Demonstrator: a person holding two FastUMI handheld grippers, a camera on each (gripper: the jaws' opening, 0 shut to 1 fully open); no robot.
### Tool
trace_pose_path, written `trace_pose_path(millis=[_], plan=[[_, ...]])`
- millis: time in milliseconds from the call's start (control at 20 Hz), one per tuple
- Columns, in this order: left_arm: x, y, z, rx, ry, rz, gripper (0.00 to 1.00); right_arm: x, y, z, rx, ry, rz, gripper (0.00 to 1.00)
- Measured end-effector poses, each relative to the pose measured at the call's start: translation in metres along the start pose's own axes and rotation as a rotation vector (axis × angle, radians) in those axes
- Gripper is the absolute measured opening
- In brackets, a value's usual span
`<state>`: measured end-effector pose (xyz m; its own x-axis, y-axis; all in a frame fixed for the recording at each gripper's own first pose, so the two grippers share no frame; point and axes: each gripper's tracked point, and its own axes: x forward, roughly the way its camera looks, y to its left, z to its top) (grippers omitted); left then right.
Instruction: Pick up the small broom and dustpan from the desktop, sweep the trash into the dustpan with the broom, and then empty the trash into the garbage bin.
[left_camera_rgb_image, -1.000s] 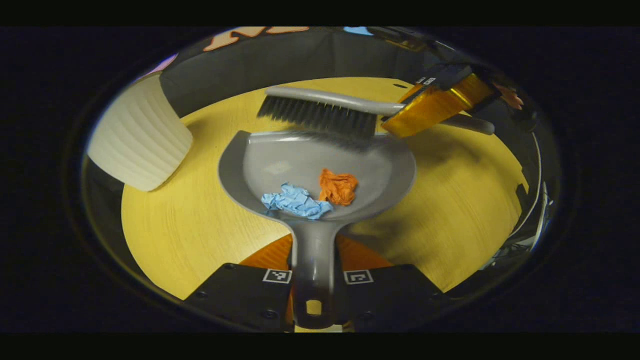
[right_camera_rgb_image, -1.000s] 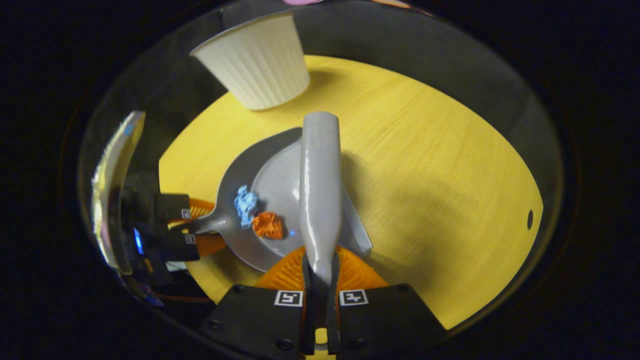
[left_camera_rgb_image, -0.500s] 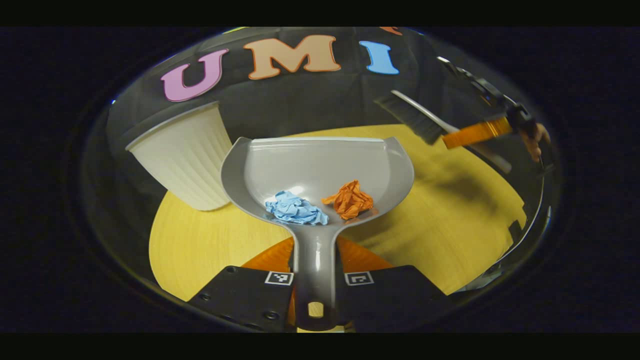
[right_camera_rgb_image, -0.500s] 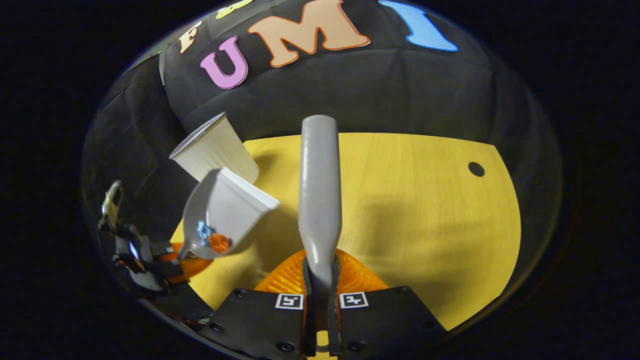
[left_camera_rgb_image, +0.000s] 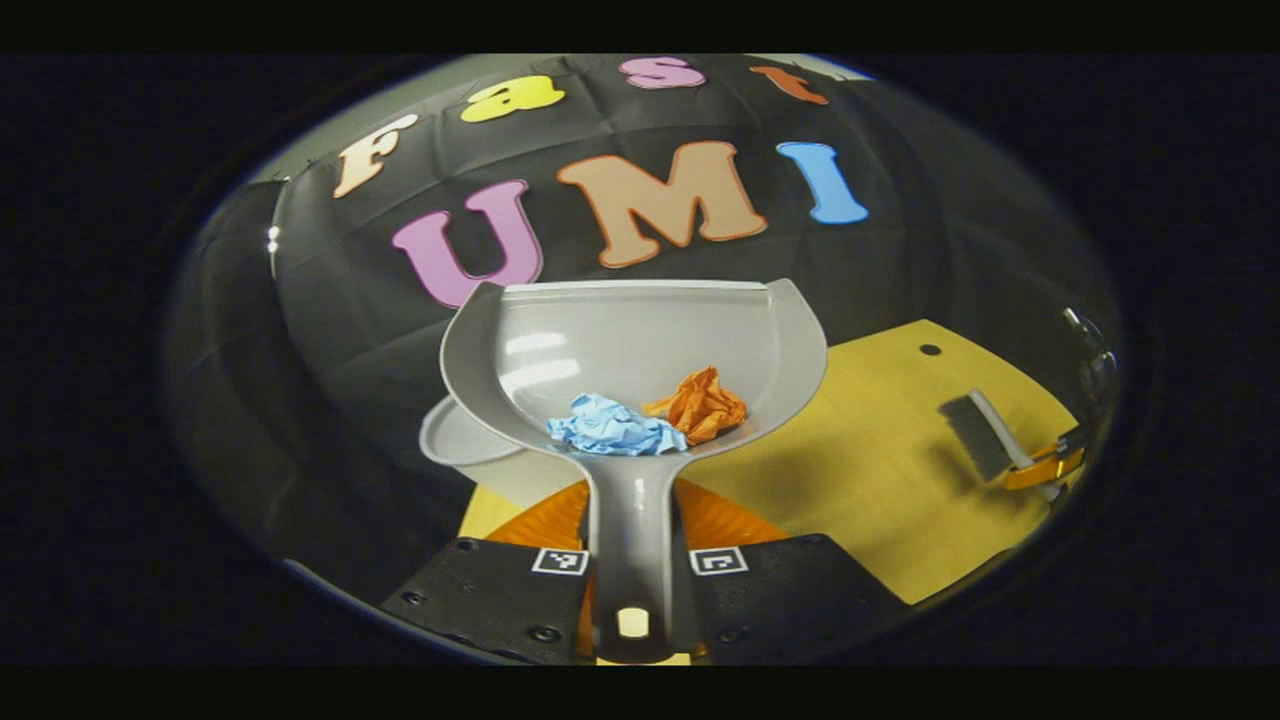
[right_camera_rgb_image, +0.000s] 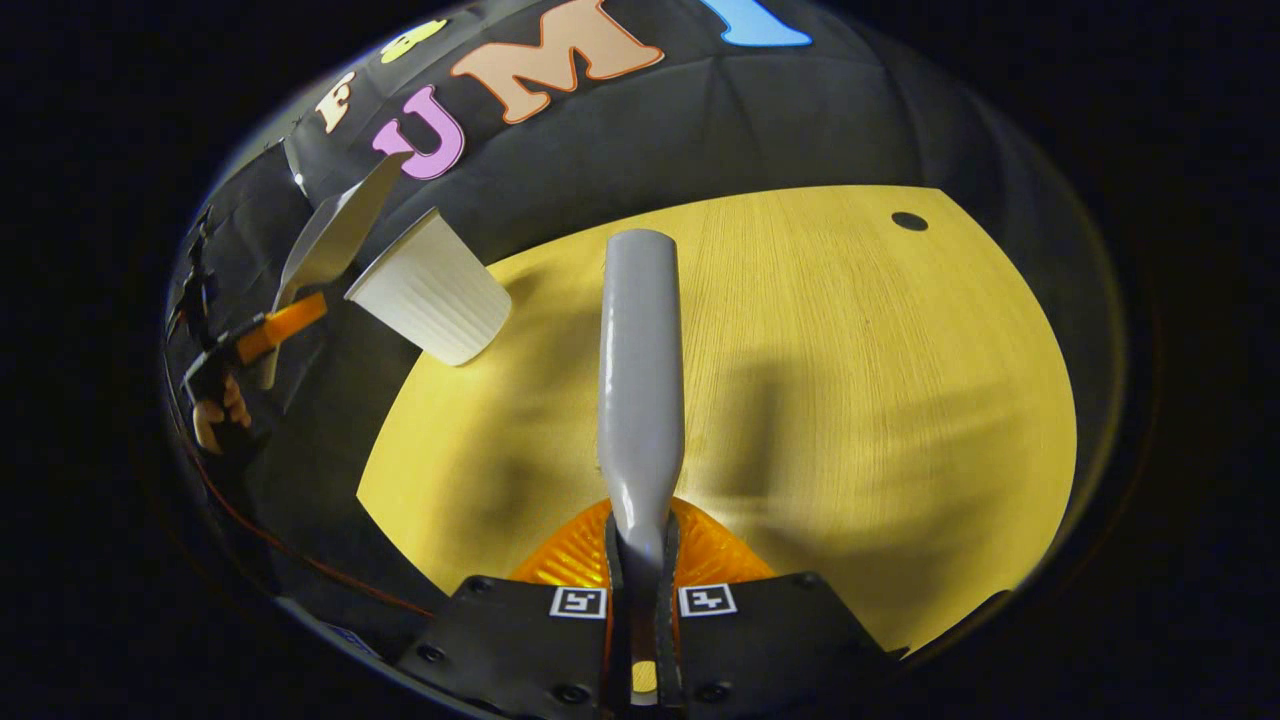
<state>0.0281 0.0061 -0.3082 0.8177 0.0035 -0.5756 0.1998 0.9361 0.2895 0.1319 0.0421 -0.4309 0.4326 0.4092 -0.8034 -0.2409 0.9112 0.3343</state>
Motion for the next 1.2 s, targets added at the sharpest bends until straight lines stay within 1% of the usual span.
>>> trace_pose_path(millis=[150,200,250,300,400,550,600,650,700,800,900,1000,1050,1100,1150,1200], plan=[[0.0,0.015,-0.009,0.085,0.05,0.13,0.22,-0.001,0.002,0.001,0.017,0.011,0.009,0.12],[-0.001,0.018,-0.011,0.12,0.066,0.169,0.24,-0.001,0.001,0.001,0.017,0.017,0.004,0.1],[-0.003,0.021,-0.011,0.153,0.084,0.199,0.24,-0.002,0.002,0.001,0.014,0.022,-0.002,0.1],[-0.004,0.021,-0.013,0.181,0.103,0.215,0.23,-0.003,0.002,0.001,0.01,0.027,-0.004,0.12],[-0.003,0.028,-0.015,0.237,0.147,0.237,0.22,-0.003,0.002,0.002,0.004,0.034,-0.006,0.12],[-0.003,0.049,-0.019,0.38,0.214,0.299,0.24,-0.003,0.002,0.0,-0.005,0.043,-0.01,0.12],[-0.001,0.059,-0.021,0.441,0.235,0.319,0.22,-0.003,0.001,0.0,-0.011,0.048,-0.014,0.12],[0.001,0.072,-0.022,0.512,0.258,0.341,0.24,-0.004,0.001,0.0,-0.017,0.055,-0.019,0.12],[0.006,0.084,-0.017,0.597,0.271,0.367,0.22,-0.004,0.0,0.0,-0.023,0.059,-0.024,0.12],[0.014,0.102,0.0,0.817,0.284,0.406,0.22,-0.004,0.001,0.0,-0.032,0.069,-0.03,0.12],[0.017,0.11,0.017,1.035,0.303,0.435,0.24,-0.004,-0.001,0.0,-0.049,0.083,-0.03,0.12],[0.012,0.114,0.023,1.239,0.323,0.45,0.23,-0.006,-0.002,0.002,-0.063,0.091,-0.035,0.12],[0.01,0.113,0.025,1.325,0.323,0.453,0.22,-0.006,-0.001,0.002,-0.065,0.093,-0.034,0.12],[0.008,0.11,0.027,1.412,0.323,0.441,0.23,-0.007,-0.002,0.003,-0.068,0.095,-0.031,0.12],[0.007,0.108,0.028,1.45,0.322,0.419,0.23,-0.008,-0.003,0.004,-0.071,0.095,-0.032,0.12],[0.008,0.109,0.028,1.439,0.319,0.405,0.23,-0.008,-0.003,0.005,-0.074,0.093,-0.035,0.12]])
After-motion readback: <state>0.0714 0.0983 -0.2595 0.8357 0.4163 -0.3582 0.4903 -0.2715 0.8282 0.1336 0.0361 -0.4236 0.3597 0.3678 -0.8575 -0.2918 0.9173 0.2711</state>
